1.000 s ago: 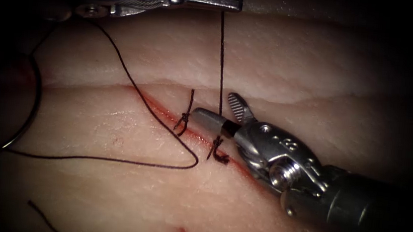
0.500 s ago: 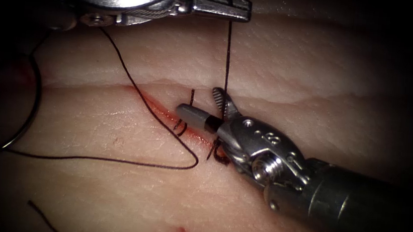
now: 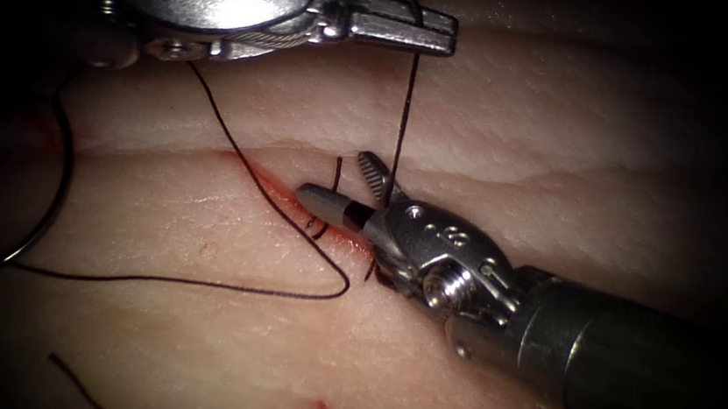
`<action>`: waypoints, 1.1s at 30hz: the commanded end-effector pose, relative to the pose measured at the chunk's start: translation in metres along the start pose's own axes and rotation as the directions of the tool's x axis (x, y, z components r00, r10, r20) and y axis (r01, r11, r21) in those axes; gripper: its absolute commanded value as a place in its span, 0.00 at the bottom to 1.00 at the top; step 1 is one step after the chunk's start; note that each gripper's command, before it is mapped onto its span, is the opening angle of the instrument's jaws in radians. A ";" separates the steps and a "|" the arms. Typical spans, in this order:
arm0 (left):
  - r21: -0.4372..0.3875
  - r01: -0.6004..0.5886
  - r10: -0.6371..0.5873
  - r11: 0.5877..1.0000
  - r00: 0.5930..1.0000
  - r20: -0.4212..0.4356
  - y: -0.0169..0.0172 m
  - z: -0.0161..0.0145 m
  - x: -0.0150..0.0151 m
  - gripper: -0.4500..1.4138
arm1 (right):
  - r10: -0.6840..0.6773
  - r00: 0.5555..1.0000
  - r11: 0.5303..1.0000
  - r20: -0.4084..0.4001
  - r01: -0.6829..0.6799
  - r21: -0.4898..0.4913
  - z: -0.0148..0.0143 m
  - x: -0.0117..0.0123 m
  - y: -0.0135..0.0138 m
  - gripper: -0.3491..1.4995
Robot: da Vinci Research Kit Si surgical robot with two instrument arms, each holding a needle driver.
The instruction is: Wound Closure
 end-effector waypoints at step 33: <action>-0.275 -0.080 0.081 0.958 0.997 -0.008 0.0181 0.0046 -0.0010 0.64 | -0.079 0.997 0.996 0.001 0.079 -0.042 -0.0192 -0.0003 0.0123 0.86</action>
